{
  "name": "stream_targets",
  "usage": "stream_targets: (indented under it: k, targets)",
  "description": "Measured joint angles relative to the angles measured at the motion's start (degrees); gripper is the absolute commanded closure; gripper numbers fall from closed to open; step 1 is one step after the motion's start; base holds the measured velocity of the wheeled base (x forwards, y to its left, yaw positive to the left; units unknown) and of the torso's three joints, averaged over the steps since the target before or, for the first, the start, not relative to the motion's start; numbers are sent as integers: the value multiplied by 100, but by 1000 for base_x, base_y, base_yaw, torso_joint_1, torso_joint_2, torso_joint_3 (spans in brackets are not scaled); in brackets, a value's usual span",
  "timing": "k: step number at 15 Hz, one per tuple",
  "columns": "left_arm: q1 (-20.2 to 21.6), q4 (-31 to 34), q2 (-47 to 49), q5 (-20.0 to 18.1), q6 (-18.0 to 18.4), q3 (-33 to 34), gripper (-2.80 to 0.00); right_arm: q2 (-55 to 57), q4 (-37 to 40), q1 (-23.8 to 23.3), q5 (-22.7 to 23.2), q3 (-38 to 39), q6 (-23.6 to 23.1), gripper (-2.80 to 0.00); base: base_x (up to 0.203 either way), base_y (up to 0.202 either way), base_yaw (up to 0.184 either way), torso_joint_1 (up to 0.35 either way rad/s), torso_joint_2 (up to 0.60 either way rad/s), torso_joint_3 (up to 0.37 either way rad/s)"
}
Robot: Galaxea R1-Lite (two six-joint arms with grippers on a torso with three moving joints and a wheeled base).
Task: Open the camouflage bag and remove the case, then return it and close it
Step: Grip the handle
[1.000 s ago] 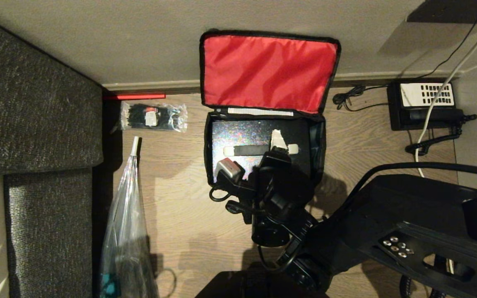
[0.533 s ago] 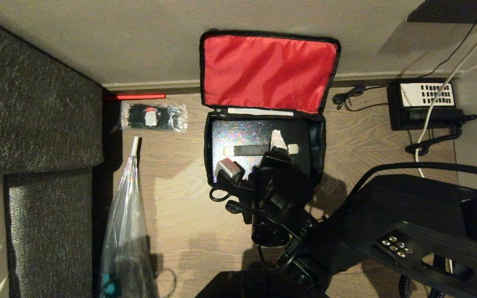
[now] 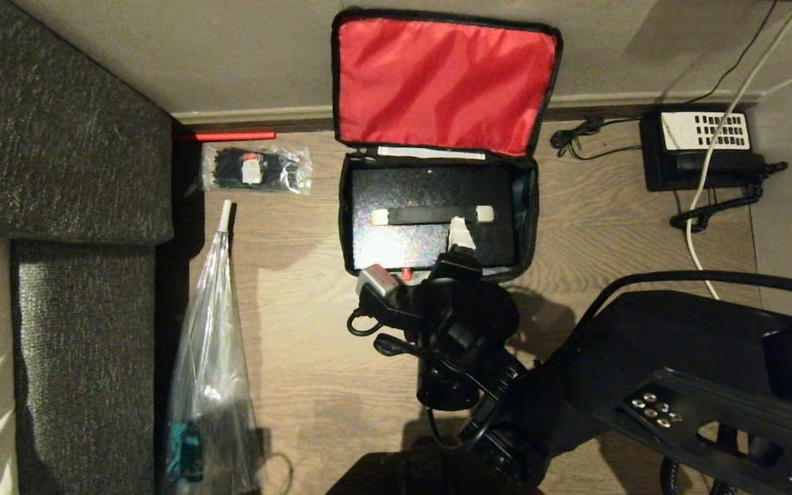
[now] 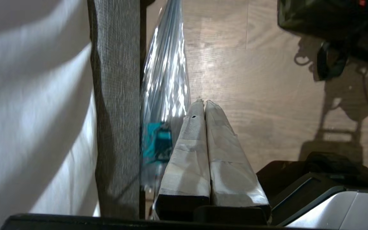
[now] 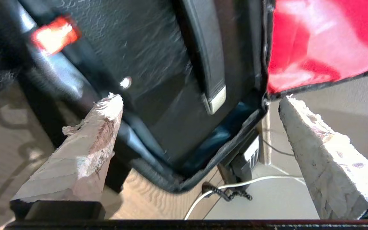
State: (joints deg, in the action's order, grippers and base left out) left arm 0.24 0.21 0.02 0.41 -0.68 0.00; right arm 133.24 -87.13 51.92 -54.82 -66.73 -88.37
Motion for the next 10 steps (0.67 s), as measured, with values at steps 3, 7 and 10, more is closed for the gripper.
stream_targets:
  k: [3,7,10]
  targets:
    - [0,-5,0,0,2,0,0,5,-5,0,0,-9,-9,-280,0,0,0,0,0,0]
    - [0,-6,0,0,2,0,0,24,-6,0,2,-98,-46,-280,0,0,0,0,0,0]
    - [0,-5,0,0,0,0,0,105,-5,-21,-30,-302,-97,-280,0,0,0,0,0,0]
